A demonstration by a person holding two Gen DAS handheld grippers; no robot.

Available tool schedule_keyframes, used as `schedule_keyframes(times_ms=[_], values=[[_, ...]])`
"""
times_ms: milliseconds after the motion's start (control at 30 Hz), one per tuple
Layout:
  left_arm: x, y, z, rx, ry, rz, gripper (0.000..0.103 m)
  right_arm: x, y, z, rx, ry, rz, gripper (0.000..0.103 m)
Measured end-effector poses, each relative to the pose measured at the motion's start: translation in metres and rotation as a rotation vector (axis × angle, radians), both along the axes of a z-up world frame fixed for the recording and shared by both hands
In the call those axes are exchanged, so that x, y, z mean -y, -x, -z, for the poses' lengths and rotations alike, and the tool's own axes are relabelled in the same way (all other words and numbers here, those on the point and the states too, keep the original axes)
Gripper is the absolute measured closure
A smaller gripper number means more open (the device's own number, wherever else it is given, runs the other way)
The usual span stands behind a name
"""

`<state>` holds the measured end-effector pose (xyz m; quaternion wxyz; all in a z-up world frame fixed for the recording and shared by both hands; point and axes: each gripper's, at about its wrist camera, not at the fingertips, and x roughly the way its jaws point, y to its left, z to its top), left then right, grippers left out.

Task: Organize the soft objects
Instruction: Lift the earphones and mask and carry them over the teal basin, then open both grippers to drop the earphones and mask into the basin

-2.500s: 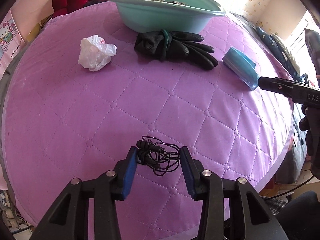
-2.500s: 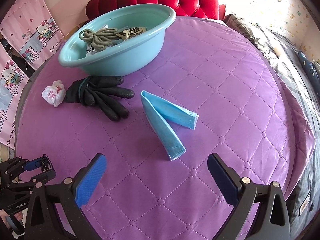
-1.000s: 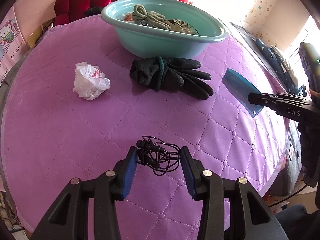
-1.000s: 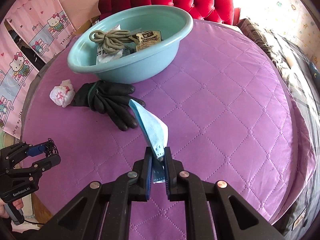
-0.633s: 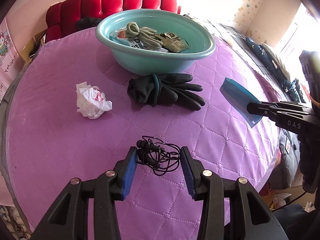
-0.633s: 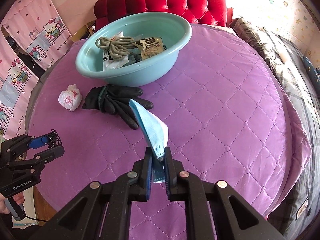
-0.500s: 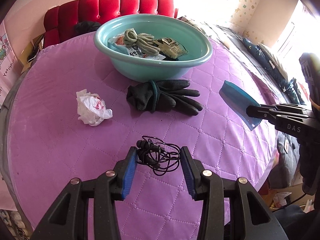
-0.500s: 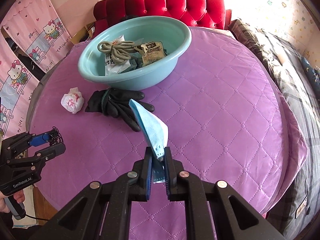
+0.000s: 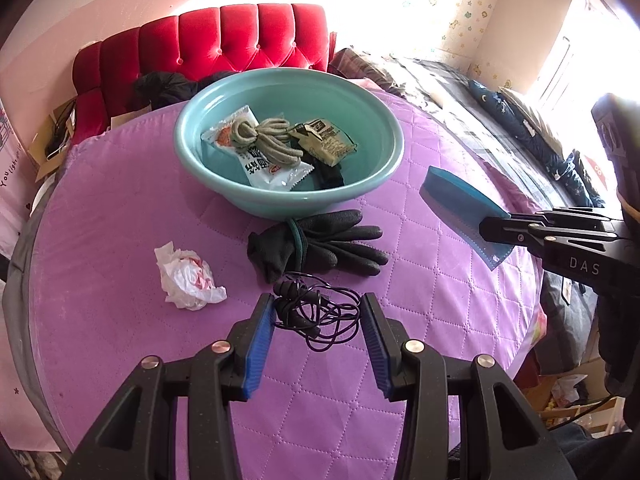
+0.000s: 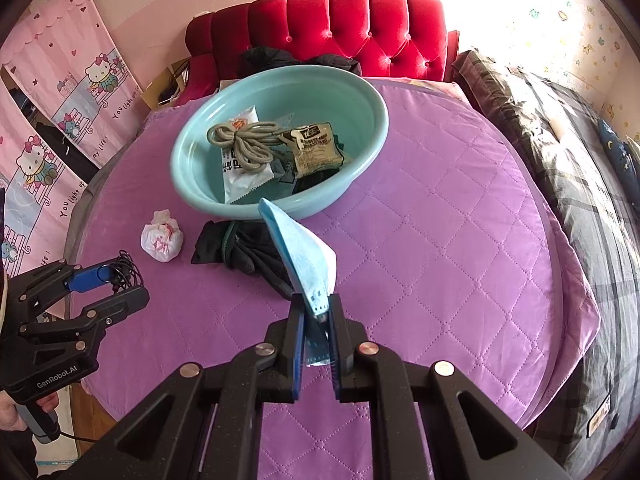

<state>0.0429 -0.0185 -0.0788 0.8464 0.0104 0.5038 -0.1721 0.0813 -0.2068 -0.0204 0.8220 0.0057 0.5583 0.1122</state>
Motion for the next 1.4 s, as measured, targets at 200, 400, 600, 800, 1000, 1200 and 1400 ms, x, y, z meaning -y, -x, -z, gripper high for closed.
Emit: schedule_keyframes(times_ms=[200,400,600,800,1000,1200,1400], values=[[0.002,-0.015,-0.006,0.008,-0.018,0.008,0.056,-0.006,-0.021,-0.004,0.016,-0.014,-0.007,0.093],[0.004,-0.038,-0.01,0.023,-0.023,0.011,0.055,-0.012,-0.047,-0.01,0.04,-0.02,-0.013,0.093],[0.01,-0.064,-0.011,0.03,-0.022,0.022,0.055,-0.021,-0.077,-0.009,0.051,-0.035,-0.023,0.093],[0.016,-0.094,-0.011,0.037,-0.015,0.035,0.055,-0.031,-0.111,-0.005,0.059,-0.046,-0.035,0.093],[0.022,-0.126,-0.005,0.041,-0.007,0.036,0.055,-0.042,-0.141,0.008,0.052,-0.041,-0.046,0.093],[0.026,-0.156,0.005,0.045,0.007,0.032,0.055,-0.048,-0.171,0.024,0.039,-0.051,-0.047,0.093],[0.027,-0.186,0.02,0.044,-0.003,0.016,0.055,-0.048,-0.197,0.042,0.018,-0.059,-0.03,0.093]])
